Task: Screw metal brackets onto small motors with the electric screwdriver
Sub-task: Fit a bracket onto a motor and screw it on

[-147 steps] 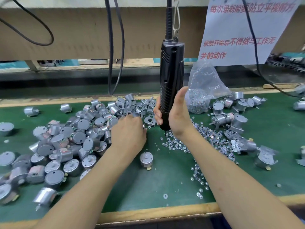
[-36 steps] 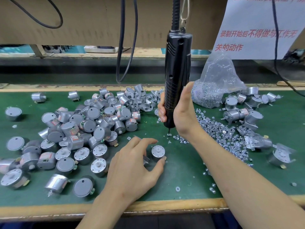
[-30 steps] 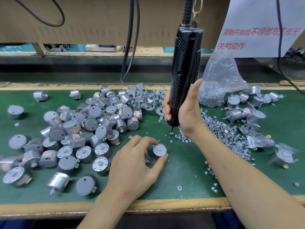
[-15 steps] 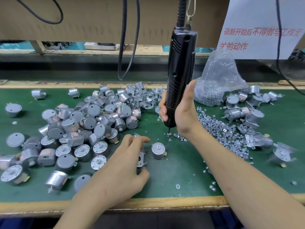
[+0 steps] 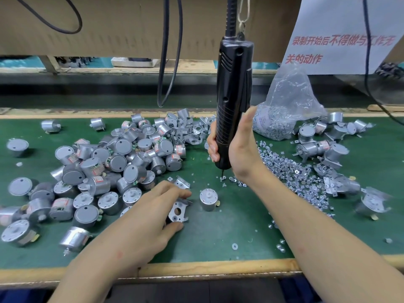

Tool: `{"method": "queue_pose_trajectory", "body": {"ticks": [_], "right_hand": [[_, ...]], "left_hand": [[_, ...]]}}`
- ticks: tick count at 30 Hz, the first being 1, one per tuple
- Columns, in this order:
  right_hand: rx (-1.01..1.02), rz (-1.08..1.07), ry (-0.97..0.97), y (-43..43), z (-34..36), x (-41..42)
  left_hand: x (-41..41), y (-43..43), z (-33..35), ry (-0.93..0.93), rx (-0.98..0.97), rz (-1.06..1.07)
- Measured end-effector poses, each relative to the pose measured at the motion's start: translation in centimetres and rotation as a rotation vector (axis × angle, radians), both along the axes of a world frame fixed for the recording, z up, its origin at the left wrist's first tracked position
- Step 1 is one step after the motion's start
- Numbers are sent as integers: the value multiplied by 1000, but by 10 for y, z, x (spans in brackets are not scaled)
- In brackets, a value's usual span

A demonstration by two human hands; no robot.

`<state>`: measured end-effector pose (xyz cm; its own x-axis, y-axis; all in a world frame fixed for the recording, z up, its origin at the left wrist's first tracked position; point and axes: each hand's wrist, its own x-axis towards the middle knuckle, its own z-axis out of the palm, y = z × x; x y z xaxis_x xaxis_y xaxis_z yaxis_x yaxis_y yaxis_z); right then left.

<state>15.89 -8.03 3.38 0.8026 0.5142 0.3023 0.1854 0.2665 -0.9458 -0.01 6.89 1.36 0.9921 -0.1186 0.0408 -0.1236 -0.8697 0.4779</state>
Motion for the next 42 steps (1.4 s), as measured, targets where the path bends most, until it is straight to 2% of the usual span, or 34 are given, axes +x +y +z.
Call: {"method": "queue_pose_trajectory", "body": {"ticks": [5, 10, 14, 23, 35, 42], "right_hand": [[42, 15, -20, -2, 6, -1], [70, 3, -48, -5, 14, -4], [81, -13, -55, -5, 19, -8], [172, 7, -50, -6, 26, -13], [268, 460, 122, -6, 26, -29], [284, 525, 163, -6, 26, -33]], "left_hand": [[0, 0, -1, -59, -14, 18], [0, -10, 5, -310, -143, 129], [5, -33, -3, -408, -247, 203], [14, -47, -16, -398, -252, 204], [15, -47, -19, -359, -241, 236], [15, -48, -20, -376, -251, 245]]}}
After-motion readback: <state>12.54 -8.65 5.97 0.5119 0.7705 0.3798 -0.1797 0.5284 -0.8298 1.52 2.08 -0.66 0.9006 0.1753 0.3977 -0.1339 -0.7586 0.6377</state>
